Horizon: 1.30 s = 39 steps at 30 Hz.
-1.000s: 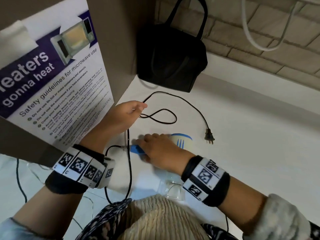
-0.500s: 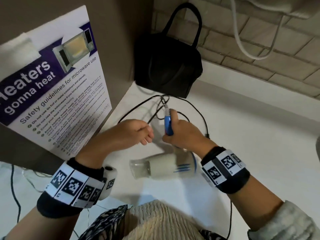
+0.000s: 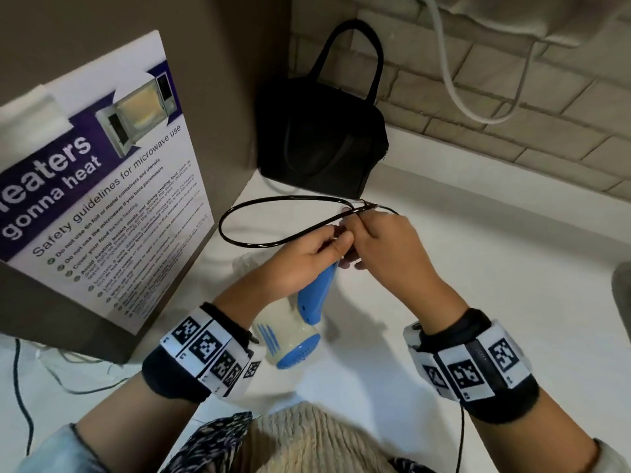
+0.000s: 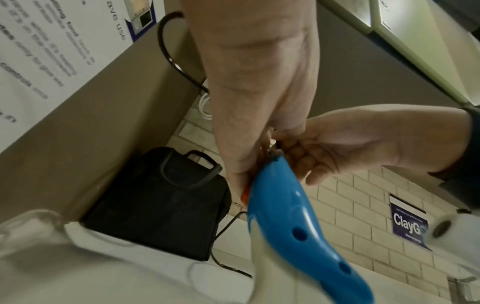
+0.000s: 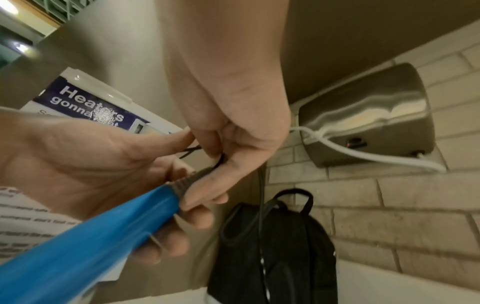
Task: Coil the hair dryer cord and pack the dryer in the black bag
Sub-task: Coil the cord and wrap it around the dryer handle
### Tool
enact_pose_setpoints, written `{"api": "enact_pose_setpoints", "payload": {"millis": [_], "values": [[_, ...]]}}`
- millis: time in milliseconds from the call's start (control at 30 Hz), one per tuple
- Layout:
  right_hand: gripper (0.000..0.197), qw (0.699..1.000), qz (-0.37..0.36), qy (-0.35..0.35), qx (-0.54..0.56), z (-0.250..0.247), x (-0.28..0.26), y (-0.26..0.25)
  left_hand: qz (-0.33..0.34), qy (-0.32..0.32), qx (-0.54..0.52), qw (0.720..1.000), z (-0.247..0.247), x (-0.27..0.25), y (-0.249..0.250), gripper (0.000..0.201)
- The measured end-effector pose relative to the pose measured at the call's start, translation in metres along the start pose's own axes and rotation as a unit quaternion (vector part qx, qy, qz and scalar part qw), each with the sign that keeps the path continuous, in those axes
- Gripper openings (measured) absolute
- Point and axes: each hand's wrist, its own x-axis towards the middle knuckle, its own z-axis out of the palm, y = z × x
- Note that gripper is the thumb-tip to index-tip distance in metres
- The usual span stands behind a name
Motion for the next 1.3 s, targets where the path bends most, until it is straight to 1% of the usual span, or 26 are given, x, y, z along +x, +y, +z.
{"api": "enact_pose_setpoints", "payload": {"millis": [67,133,200,300,367,400,433,500,533,567,633,700,767,833,867,900,967,1033,1100,1233,1300], "values": [[0.044,0.998,-0.009,0.021,-0.055,-0.013,0.001,-0.006,0.012,-0.014,-0.004,1.000,0.001,0.003,0.008,0.037],[0.048,0.999,0.009,0.026,-0.045,-0.024,0.002,-0.010,0.022,-0.022,-0.017,0.999,0.001,0.005,0.016,0.037],[0.051,0.999,0.042,0.024,-0.022,-0.031,0.004,-0.011,0.024,-0.026,-0.024,0.999,0.001,0.005,0.022,0.036],[0.056,0.996,0.092,-0.020,-0.007,-0.039,0.006,-0.008,0.017,-0.023,-0.009,1.000,0.000,0.005,0.027,0.034],[0.060,0.994,0.100,-0.043,-0.005,-0.044,0.003,-0.010,0.016,-0.031,-0.015,0.999,0.001,0.005,0.027,0.030],[0.061,0.995,0.087,-0.039,0.008,-0.047,0.001,-0.013,0.017,-0.033,-0.018,0.999,0.002,0.005,0.028,0.026],[0.058,0.998,0.058,-0.024,0.032,-0.049,-0.002,-0.017,0.019,-0.033,-0.020,0.999,0.003,0.005,0.028,0.023],[0.046,0.995,-0.039,0.026,0.083,-0.052,-0.008,-0.026,0.024,-0.041,-0.021,0.999,0.004,0.006,0.029,0.018],[0.038,0.991,-0.097,0.047,0.085,-0.052,-0.010,-0.031,0.030,-0.049,-0.016,0.998,0.005,0.007,0.029,0.015],[0.032,0.985,-0.149,0.051,0.073,-0.050,-0.009,-0.033,0.036,-0.056,-0.006,0.998,0.006,0.008,0.030,0.012],[0.028,0.975,-0.217,0.013,0.046,-0.042,-0.004,-0.031,0.043,-0.050,0.023,0.998,0.009,0.009,0.033,0.011],[0.033,0.965,-0.261,-0.031,0.011,-0.033,0.001,-0.023,0.047,-0.030,0.041,0.998,0.009,0.008,0.036,0.022],[0.041,0.955,-0.285,-0.053,-0.055,-0.026,0.006,-0.014,0.027,-0.025,0.036,0.999,0.006,0.006,0.038,0.028],[0.051,0.953,-0.270,-0.056,-0.127,-0.025,0.011,-0.004,0.015,-0.049,0.002,0.999,0.003,0.004,0.038,0.026],[0.053,0.954,-0.256,-0.045,-0.146,-0.026,0.014,0.001,0.013,-0.061,-0.017,0.998,0.003,0.003,0.037,0.023],[0.053,0.958,-0.243,-0.027,-0.150,-0.028,0.017,0.005,0.012,-0.067,-0.039,0.997,0.002,0.002,0.036,0.021],[0.052,0.973,-0.200,-0.005,-0.112,-0.033,0.019,0.014,0.019,-0.061,-0.075,0.995,-0.001,0.001,0.033,0.018],[0.053,0.991,-0.125,-0.001,-0.052,-0.037,0.017,0.024,0.033,-0.038,-0.101,0.994,-0.005,0.002,0.027,0.017],[0.051,0.997,-0.076,0.000,-0.015,-0.038,0.012,0.035,0.045,-0.003,-0.128,0.991,-0.007,0.003,0.021,0.018],[0.041,0.998,-0.052,-0.036,-0.028,-0.025,0.001,0.054,0.071,0.056,-0.142,0.986,0.000,0.006,0.016,0.018],[0.032,0.995,-0.042,-0.070,-0.054,-0.016,-0.006,0.060,0.083,0.077,-0.149,0.982,0.001,0.008,0.014,0.020]]}}
